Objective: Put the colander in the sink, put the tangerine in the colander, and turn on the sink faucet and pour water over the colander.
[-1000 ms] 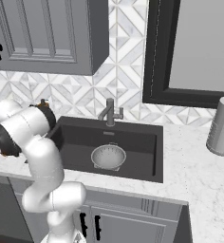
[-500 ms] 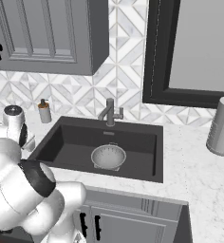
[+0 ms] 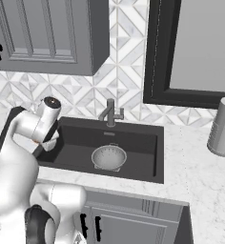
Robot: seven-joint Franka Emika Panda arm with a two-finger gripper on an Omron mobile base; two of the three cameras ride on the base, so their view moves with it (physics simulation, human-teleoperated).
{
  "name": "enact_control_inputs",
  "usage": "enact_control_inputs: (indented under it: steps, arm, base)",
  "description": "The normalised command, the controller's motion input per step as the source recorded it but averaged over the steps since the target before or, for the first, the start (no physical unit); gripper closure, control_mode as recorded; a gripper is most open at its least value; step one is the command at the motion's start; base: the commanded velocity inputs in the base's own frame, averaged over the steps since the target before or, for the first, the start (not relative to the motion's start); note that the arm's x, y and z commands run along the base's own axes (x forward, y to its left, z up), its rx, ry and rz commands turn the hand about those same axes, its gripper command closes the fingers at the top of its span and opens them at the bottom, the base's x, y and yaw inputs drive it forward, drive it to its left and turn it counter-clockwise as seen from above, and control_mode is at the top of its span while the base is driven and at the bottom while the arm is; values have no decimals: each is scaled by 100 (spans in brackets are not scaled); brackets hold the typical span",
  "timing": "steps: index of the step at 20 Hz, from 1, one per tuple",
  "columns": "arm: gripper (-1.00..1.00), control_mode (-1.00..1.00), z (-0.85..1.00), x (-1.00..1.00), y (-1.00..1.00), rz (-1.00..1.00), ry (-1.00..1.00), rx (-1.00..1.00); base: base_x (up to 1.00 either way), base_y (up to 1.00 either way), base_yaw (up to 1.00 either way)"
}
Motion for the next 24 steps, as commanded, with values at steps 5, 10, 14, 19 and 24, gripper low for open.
enact_control_inputs:
  steps: [5,10,14,19,24]
  arm:
    - [100,-100,100,56,-75,-14,45,0]
    - [100,-100,75,29,-96,-15,35,2]
    - [100,-100,9,0,-96,-18,8,3]
    - [100,-100,-23,0,-70,-24,-1,0]
    - [100,-100,-37,0,-63,-25,-2,0]
  base:
    - [0,0,0]
    - [0,0,0]
    - [0,0,0]
    - [0,0,0]
    - [0,0,0]
